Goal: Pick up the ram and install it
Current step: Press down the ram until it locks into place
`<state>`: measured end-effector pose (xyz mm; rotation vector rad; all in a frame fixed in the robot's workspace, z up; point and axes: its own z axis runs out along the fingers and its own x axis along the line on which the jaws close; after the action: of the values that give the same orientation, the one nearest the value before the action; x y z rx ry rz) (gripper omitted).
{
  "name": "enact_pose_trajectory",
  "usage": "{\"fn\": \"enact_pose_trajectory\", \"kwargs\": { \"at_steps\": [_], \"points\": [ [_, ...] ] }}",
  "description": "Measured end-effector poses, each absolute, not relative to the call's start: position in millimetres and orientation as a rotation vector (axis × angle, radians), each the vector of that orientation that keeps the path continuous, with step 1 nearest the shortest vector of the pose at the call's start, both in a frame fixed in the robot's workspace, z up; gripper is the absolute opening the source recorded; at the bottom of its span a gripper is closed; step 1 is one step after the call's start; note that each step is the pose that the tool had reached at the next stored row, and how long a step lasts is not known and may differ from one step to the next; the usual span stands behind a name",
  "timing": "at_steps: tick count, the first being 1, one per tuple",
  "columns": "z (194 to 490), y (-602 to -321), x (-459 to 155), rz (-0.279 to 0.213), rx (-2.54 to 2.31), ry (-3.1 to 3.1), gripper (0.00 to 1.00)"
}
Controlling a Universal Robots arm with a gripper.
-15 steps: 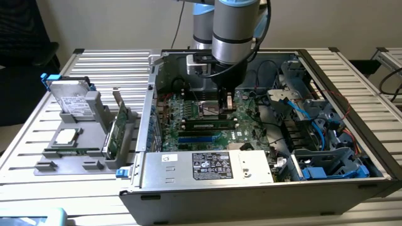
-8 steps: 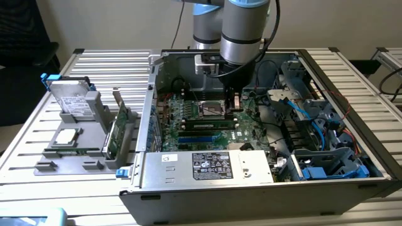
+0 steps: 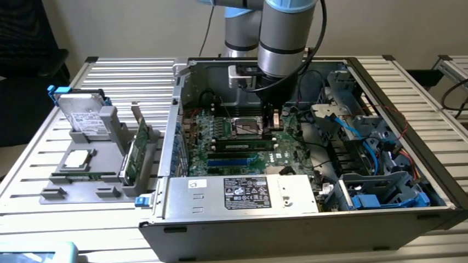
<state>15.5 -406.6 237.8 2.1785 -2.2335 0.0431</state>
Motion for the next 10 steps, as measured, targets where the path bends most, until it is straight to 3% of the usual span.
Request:
{"fn": "enact_pose_trajectory", "kwargs": {
  "at_steps": [10],
  "points": [
    [231.8,-406.1,13.5,0.043,2.171,-2.240,0.11]
  ]
}}
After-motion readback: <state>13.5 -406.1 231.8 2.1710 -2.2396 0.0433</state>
